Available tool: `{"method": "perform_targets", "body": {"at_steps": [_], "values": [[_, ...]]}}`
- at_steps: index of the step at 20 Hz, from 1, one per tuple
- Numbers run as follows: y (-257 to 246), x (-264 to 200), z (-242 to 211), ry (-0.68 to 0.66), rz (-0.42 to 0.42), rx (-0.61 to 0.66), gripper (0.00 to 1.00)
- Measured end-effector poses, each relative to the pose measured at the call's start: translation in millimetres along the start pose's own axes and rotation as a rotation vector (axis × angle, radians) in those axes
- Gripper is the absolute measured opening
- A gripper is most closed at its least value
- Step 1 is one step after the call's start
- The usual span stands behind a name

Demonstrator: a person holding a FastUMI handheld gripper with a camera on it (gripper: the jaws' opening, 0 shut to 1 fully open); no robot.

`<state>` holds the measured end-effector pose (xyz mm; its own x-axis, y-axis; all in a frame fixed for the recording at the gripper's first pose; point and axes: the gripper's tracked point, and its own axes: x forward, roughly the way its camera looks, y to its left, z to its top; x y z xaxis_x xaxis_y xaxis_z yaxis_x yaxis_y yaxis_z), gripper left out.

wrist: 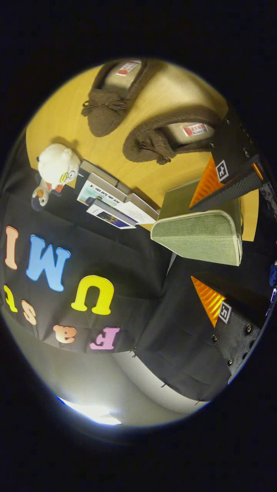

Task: Open the storage box then place both shoes into the box .Put the left shoe in first, then the right shoe, with the right side of both shoes facing outward in a uniform manner.

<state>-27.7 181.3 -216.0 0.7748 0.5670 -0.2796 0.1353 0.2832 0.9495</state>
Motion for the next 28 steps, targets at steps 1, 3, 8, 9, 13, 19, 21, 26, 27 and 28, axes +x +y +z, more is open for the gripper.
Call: {"method": "perform_targets", "body": {"at_steps": [1,3,8,9,13,19,21,26,27,28], "values": [[-2.0,1.8,-3.6,0.007,0.005,0.027,0.97],[-6.1,6.2,-10.8,0.026,0.013,0.073,0.96],[-17.1,18.2,-20.6,0.061,0.038,0.197,0.96],[-20.0,20.5,-23.4,0.066,0.041,0.224,0.96],[-29.5,28.5,-33.8,0.089,0.044,0.320,0.96],[-22.7,35.7,-47.9,0.149,0.088,0.424,0.96],[-20.2,36.5,-48.1,0.157,0.095,0.437,0.96],[-9.8,33.5,-36.8,0.156,0.126,0.465,0.96],[-6.8,30.5,-35.8,0.158,0.134,0.469,0.96],[-4.5,28.8,-33.8,0.159,0.140,0.466,0.96]]}}
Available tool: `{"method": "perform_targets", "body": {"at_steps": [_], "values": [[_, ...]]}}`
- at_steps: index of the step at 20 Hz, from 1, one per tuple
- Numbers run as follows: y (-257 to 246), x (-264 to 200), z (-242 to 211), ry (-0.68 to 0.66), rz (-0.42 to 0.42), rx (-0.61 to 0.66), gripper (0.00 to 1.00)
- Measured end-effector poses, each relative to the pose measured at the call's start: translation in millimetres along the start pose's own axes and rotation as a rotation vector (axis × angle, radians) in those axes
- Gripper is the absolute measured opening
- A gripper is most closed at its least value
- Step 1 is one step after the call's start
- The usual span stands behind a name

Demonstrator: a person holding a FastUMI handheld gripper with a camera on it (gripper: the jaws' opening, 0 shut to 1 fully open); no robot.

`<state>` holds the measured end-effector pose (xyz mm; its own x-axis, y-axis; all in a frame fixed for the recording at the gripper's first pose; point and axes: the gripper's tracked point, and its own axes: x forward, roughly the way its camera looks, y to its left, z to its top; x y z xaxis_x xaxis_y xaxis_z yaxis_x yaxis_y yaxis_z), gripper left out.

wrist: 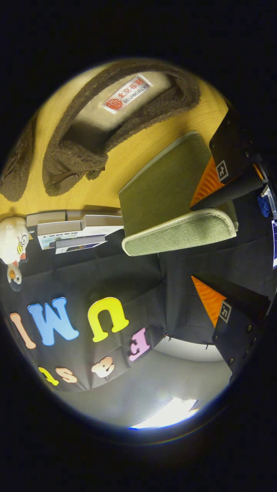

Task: Open the storage box then place both shoes into the box .Put the left shoe in first, then the right shoe, with the right side of both shoes facing outward in a uniform manner.

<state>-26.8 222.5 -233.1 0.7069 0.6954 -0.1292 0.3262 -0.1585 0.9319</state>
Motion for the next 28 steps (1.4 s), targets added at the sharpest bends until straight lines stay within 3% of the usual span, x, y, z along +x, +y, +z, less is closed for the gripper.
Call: {"method": "perform_targets", "body": {"at_steps": [5,6,7,12,13,14,17,18,19,28], "values": [[18.4,-4.1,-5.0,0.029,0.029,-0.025,0.94],[24.1,-4.0,-3.4,0.027,0.040,-0.018,0.73],[29.1,-3.1,-6.8,0.036,0.046,-0.025,0.68],[22.5,6.2,-14.4,0.094,-0.020,-0.128,0.68],[11.2,2.5,-5.6,0.042,-0.093,-0.148,0.40],[8.3,8.9,0.9,0.033,-0.092,-0.143,0.11],[8.5,-3.3,-3.8,0.071,-0.115,-0.178,0.12],[-1.5,40.3,-8.0,0.057,-0.140,-0.188,0.00],[3.8,12.2,-3.5,0.068,-0.145,-0.206,0.00],[75.0,18.0,-30.5,0.119,-0.129,-0.437,0.00]]}}
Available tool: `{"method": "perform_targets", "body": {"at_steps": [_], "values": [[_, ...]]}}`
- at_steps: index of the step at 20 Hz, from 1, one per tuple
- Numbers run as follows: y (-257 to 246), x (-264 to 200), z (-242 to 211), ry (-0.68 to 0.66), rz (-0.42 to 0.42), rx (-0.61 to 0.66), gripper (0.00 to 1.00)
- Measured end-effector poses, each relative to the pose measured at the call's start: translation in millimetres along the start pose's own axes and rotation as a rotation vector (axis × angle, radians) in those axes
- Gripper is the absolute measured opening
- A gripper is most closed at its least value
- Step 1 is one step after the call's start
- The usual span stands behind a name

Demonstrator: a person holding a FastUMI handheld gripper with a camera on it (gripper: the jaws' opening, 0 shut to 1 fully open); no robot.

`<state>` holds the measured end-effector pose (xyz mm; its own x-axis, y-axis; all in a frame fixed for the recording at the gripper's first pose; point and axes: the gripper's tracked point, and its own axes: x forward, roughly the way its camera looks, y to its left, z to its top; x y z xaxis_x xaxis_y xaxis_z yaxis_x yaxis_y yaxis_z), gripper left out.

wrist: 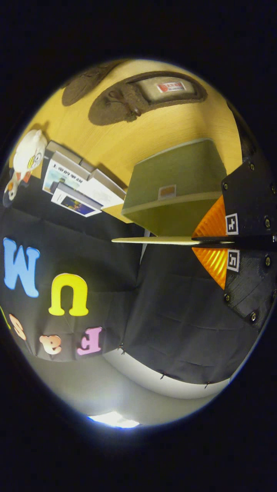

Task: Open the storage box then place both shoes into the box .Put the left shoe in first, then the right shoe, with the right side of both shoes facing outward in a uniform manner.

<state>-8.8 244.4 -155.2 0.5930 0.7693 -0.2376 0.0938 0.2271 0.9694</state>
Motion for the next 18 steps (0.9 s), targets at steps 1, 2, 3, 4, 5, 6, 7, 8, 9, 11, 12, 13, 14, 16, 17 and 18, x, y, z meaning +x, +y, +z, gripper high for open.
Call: {"method": "perform_targets", "body": {"at_steps": [1,2,3,4,5,6,7,8,9,11,12,13,14,16,17,18], "values": [[10.8,1.4,-0.5,0.005,0.005,-0.031,0.00],[21.5,3.6,-0.1,0.011,0.008,-0.060,0.00],[30.8,6.5,-1.3,0.018,0.007,-0.089,0.00],[37.9,9.9,-2.1,0.026,0.003,-0.116,0.00],[45.6,13.8,-3.5,0.031,0.001,-0.141,0.00],[52.8,18.3,-4.3,0.038,0.000,-0.161,0.00],[62.3,20.9,-7.5,0.043,0.003,-0.177,0.00],[69.8,25.9,-8.8,0.047,0.007,-0.191,0.00],[77.9,30.4,-12.2,0.051,0.011,-0.206,0.00],[92.5,41.2,-19.7,0.061,0.010,-0.245,0.00],[98.4,47.2,-23.7,0.067,0.007,-0.268,0.00],[102.2,53.3,-29.7,0.075,0.001,-0.289,0.00],[105.8,59.5,-35.0,0.083,-0.007,-0.311,0.00],[113.3,70.2,-45.2,0.093,-0.021,-0.352,0.00],[115.0,75.0,-50.3,0.098,-0.022,-0.370,0.00],[116.9,80.3,-54.4,0.102,-0.024,-0.386,0.00]]}}
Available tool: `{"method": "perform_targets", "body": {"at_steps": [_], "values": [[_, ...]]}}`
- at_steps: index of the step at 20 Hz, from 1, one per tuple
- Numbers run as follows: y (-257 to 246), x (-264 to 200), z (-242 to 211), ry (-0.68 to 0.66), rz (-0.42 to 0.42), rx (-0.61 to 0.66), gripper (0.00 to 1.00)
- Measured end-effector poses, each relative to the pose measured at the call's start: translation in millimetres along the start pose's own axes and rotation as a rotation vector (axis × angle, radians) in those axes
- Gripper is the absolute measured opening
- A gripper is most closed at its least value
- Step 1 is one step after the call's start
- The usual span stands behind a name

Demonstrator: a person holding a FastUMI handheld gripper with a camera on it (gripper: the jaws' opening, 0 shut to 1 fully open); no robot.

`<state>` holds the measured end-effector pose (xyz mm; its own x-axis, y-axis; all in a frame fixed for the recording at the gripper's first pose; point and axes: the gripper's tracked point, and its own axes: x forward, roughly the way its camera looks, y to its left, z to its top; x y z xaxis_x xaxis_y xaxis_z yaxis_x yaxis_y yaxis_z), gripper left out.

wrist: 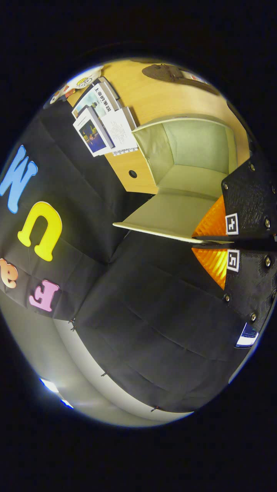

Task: Open the storage box then place both shoes into the box .Put the left shoe in first, then the right shoe, with the right side of both shoes facing outward in a uniform manner.

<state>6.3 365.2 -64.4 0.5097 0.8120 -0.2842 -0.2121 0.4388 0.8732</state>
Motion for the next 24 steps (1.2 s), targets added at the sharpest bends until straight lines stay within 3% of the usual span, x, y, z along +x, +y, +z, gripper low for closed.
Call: {"method": "perform_targets", "body": {"at_steps": [6,13,14,17,18,24], "values": [[22.5,34.2,-14.8,-0.001,-0.016,-0.044,0.00],[35.9,62.2,-29.8,0.035,0.026,-0.081,0.13],[36.2,58.7,-29.4,0.038,0.035,-0.088,0.37],[32.7,56.7,-29.8,0.025,0.021,-0.123,0.86],[29.6,54.9,-27.1,0.017,0.013,-0.136,0.93],[4.7,30.2,-6.0,-0.034,-0.058,-0.204,0.97]]}}
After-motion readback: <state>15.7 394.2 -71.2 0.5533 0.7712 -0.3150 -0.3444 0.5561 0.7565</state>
